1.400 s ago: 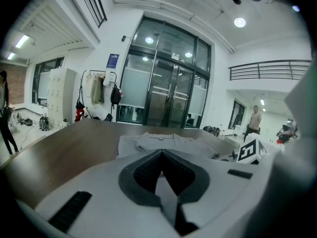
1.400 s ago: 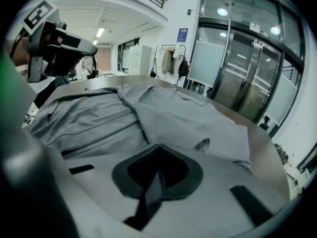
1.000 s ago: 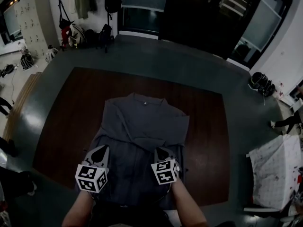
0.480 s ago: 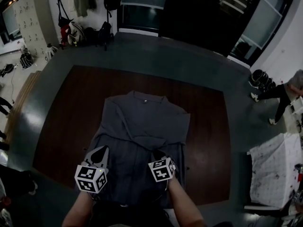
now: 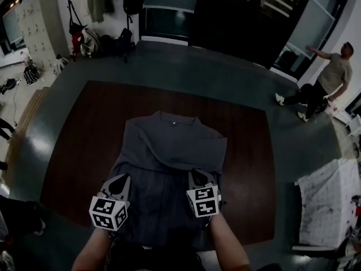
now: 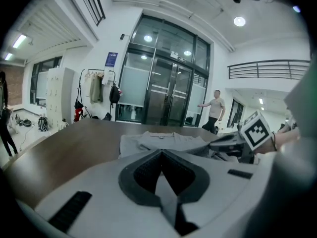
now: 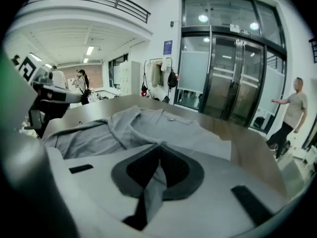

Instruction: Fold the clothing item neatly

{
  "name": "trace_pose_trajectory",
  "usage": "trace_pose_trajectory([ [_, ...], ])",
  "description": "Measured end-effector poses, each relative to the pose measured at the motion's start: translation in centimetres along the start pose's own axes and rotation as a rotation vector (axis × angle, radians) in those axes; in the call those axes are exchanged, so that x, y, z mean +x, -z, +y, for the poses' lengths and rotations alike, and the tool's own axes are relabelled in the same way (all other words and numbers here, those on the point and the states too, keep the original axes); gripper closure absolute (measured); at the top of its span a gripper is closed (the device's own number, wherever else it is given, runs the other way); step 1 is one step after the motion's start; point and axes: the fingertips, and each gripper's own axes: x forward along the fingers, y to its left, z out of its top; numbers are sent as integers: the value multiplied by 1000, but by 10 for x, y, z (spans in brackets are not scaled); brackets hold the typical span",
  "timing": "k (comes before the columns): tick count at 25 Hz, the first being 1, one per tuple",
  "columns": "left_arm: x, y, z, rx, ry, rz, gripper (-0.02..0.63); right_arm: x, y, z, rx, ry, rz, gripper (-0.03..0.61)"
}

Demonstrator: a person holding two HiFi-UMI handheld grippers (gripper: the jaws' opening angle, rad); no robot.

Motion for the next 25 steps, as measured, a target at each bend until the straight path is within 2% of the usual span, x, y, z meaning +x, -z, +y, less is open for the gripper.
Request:
trace_pose_trajectory([
  [3, 7, -6, 5, 7, -4, -9, 606, 3, -26, -29, 3, 39, -26, 574],
  [7, 17, -12, 13, 1, -16, -11, 606, 14, -34, -67, 106, 77, -6, 574],
  [13, 34, -12, 22, 2, -27, 7, 606, 48, -6, -103, 202, 119, 109, 574],
  [16, 38, -11, 22, 2, -26, 22, 606, 61, 6, -113, 204, 154, 131, 561],
  [18, 40, -10, 20, 6, -25, 30, 606, 64, 10, -123, 204, 196, 134, 531],
  [21, 39, -9, 17, 9, -24, 33, 606, 51, 14, -142, 239, 283, 113, 525],
  [22, 38, -8, 16, 8, -26, 32, 606, 47, 17, -141, 260, 276, 111, 525],
  [23, 36, -8, 15, 6, -28, 31, 606, 45, 20, -134, 287, 232, 118, 526],
  [25, 32, -7, 14, -1, -33, 30, 606, 46, 29, -109, 341, 96, 154, 525],
])
